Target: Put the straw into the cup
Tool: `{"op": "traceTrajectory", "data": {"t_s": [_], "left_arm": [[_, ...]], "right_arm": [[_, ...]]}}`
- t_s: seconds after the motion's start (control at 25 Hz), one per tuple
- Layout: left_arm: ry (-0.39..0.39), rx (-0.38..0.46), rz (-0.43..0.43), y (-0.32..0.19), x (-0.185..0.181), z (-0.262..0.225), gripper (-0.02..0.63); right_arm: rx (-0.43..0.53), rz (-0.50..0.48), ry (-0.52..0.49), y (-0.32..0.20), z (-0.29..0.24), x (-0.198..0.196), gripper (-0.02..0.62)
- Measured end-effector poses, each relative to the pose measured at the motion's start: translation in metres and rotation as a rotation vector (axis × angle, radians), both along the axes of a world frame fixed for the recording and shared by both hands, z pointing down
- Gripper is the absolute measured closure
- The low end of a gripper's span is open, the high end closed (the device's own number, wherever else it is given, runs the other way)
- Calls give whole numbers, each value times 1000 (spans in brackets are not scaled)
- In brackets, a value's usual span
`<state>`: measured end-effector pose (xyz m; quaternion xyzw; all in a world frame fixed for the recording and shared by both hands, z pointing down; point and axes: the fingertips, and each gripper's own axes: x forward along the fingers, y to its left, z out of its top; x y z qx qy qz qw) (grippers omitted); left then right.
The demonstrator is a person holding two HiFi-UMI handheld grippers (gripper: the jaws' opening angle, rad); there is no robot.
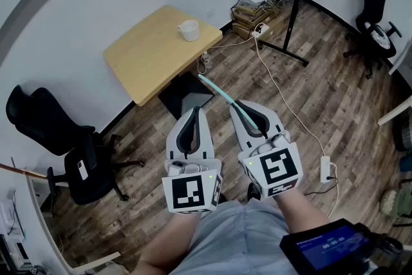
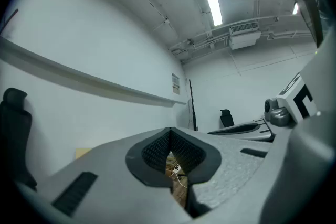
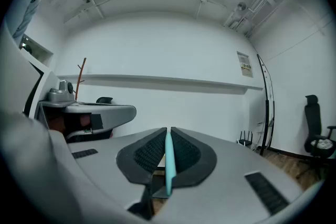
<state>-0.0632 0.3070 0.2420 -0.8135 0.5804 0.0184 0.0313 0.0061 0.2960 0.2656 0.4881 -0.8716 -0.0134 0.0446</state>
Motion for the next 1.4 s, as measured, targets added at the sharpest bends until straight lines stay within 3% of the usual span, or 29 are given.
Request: {"op": "traceTrajectory", "data": {"t_s": [0.24,0.88,1.16,1.4], "left_arm": [[-5,0,-6,2,7,5,607],[-24,-25,-73,-30,77,12,607],[-8,-58,-95,-64,72,32,607],[8,-95,-107,-132,40,52,607]], "right_arm": [[13,-6,-9,3,2,7,572],[-16,-83,-77,-31,4,79,572],[-54,-105,-73,-64,23,78,572],[-79,-104,-60,-131,39,50,572]]}}
